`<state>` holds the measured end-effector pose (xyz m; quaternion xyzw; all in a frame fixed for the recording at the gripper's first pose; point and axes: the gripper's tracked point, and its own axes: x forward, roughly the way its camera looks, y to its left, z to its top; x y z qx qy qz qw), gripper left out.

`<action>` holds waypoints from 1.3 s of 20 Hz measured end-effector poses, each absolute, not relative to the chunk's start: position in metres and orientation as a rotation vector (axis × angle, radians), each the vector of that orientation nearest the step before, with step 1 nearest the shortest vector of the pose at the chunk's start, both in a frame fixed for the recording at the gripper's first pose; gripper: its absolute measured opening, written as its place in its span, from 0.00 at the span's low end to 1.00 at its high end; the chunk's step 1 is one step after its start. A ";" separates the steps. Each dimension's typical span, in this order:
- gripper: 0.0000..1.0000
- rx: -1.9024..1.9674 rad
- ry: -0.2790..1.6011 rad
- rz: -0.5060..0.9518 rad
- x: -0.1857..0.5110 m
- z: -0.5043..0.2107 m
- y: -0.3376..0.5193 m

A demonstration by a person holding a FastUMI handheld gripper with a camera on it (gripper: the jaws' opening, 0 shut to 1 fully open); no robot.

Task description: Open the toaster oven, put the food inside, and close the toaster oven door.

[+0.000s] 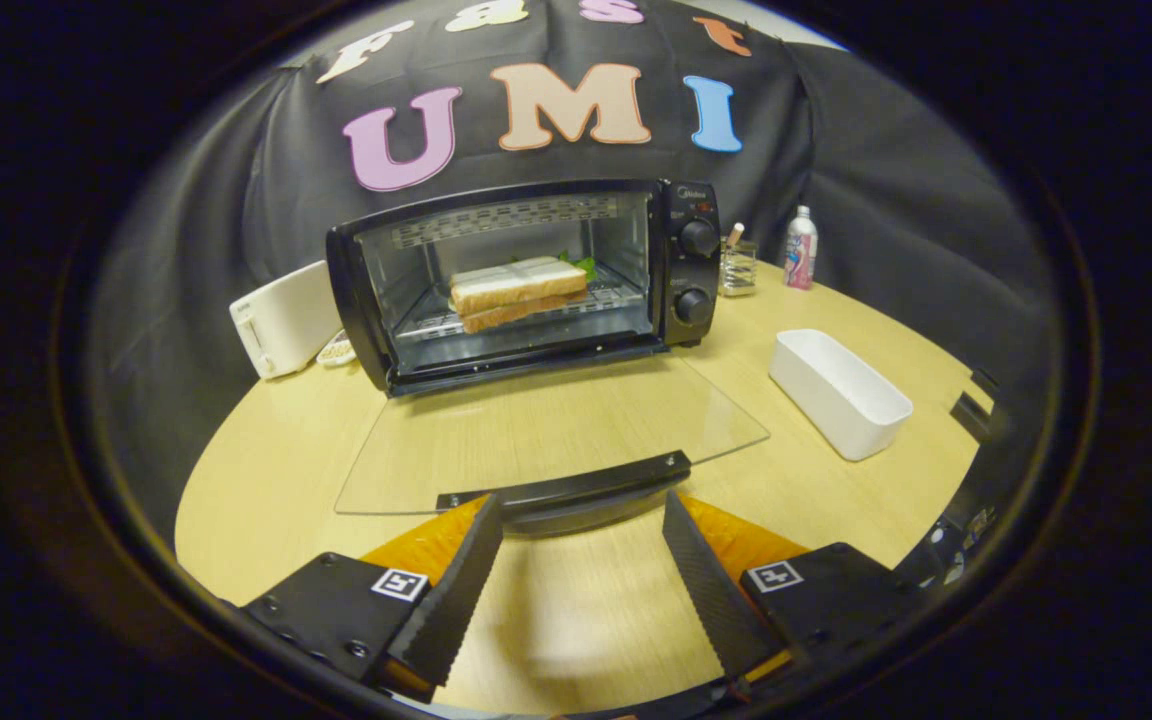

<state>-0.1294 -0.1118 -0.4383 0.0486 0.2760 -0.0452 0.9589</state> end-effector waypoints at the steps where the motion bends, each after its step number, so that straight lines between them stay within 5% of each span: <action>1: 1.00 0.095 0.567 -0.092 -0.131 -0.440 -0.112; 11: 0.99 0.021 0.553 -0.040 -0.127 -0.434 -0.108; 18: 1.00 0.202 0.350 0.053 -0.107 -0.378 -0.092; 26: 1.00 0.102 0.320 0.005 -0.058 -0.379 -0.099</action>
